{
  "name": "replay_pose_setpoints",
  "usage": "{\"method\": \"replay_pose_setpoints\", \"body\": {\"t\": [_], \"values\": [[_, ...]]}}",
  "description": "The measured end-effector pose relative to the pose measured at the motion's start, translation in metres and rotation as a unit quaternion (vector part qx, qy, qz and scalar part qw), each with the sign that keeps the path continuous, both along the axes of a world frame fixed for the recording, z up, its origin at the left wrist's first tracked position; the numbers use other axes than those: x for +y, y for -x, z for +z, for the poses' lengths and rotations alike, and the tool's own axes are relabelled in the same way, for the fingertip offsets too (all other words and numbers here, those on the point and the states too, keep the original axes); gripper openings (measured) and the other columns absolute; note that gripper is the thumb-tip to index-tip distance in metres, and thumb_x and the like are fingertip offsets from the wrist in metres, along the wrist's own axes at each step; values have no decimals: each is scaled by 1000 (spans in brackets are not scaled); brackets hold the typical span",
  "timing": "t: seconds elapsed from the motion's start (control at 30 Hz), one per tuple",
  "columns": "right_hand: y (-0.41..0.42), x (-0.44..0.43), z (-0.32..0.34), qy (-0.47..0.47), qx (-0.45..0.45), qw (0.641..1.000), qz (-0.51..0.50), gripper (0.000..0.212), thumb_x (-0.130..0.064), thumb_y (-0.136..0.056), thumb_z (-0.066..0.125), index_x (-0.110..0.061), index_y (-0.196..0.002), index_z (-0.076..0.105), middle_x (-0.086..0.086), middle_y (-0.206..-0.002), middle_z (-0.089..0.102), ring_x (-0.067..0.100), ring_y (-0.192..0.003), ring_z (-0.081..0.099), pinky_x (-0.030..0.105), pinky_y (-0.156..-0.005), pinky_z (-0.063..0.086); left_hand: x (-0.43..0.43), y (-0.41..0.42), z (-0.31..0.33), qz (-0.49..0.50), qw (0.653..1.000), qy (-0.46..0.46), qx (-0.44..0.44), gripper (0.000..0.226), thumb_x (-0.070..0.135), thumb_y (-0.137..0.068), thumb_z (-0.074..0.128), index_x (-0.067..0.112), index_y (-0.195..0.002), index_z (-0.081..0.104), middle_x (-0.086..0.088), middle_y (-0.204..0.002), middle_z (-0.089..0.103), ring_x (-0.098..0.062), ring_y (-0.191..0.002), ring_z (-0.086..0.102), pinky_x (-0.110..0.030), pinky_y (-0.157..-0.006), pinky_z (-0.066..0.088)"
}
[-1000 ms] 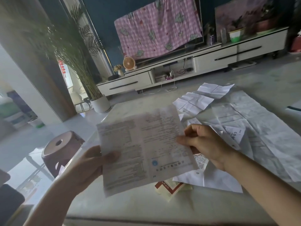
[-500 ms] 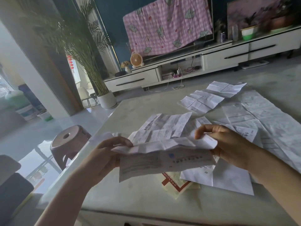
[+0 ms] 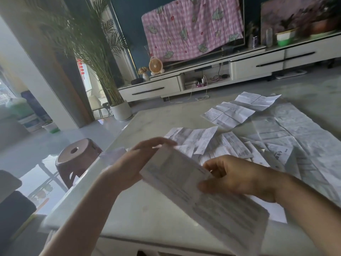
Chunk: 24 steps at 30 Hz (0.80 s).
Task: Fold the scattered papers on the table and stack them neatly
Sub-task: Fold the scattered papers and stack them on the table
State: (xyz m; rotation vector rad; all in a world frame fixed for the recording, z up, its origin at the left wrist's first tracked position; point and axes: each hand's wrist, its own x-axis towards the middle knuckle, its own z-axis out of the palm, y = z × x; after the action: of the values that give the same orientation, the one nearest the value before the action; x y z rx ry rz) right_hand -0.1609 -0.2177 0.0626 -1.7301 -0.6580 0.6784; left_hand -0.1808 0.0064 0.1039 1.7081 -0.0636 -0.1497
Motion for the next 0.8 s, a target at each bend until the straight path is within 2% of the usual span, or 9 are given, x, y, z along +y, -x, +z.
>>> {"method": "replay_pose_setpoints", "body": {"t": [0.1,0.17,0.23,0.33,0.47,0.6,0.67,0.73,0.8], "values": [[-9,-4,-9,-54,3,990,-128,21,-21,-79,71,-10,-97,69,5,-91,73,16,-81,70,26,-74,56,-10,-3,-11,46,987,150,41,39,44,-85,51,11,-94,70,-12,-78,69,-24,-67,66,-31,-57,56],[-11,-3,-11,-102,37,979,-175,20,-17,-81,69,-8,-98,68,6,-92,74,16,-82,71,24,-72,56,-22,6,-26,10,992,113,55,43,50,-88,49,14,-90,73,-13,-85,70,-25,-74,69,-34,-60,57],[-9,-1,-11,-133,56,971,-190,17,-13,-82,66,-8,-98,67,7,-93,74,15,-80,70,21,-68,56,-40,18,-40,-16,999,17,31,34,42,-86,59,11,-98,70,-11,-87,71,-21,-73,69,-29,-57,54],[-6,-1,-11,-121,60,973,-186,12,-16,-86,63,-13,-97,67,6,-95,73,18,-84,70,27,-74,54,-57,20,-53,51,998,-32,0,16,17,-91,57,5,-95,67,-11,-80,69,-19,-64,65,-27,-47,50],[-7,-4,-10,-111,75,976,-171,18,-8,-93,49,-14,-101,64,7,-83,70,14,-65,64,22,-53,49,-61,17,-50,104,994,-41,-7,25,7,-93,50,15,-81,71,-9,-77,69,-26,-70,63,-41,-66,51],[-10,-2,-11,-140,97,969,-180,25,2,-91,44,-15,-97,61,4,-76,67,13,-60,62,22,-49,47,-61,15,-45,123,992,-10,10,42,-5,-88,42,18,-75,74,-11,-78,66,-24,-65,60,-37,-64,47],[-9,-1,-14,-161,89,967,-178,28,7,-90,41,-14,-84,60,5,-70,61,12,-57,57,18,-46,44,-63,15,-42,136,990,17,13,36,-6,-87,39,10,-78,69,-13,-77,62,-22,-61,56,-29,-57,42],[-10,0,-17,-171,58,966,-183,37,13,-86,34,-13,-67,52,1,-60,49,10,-53,44,14,-43,35,-64,15,-43,157,985,66,27,29,0,-90,37,7,-85,65,-11,-71,62,-19,-55,55,-24,-51,41],[-10,1,-20,-171,12,962,-214,41,17,-81,35,-13,-58,51,-2,-58,54,11,-57,47,14,-46,36,-65,17,-46,153,977,135,68,27,17,-94,41,8,-84,65,-10,-69,65,-18,-54,59,-27,-53,45]]}}
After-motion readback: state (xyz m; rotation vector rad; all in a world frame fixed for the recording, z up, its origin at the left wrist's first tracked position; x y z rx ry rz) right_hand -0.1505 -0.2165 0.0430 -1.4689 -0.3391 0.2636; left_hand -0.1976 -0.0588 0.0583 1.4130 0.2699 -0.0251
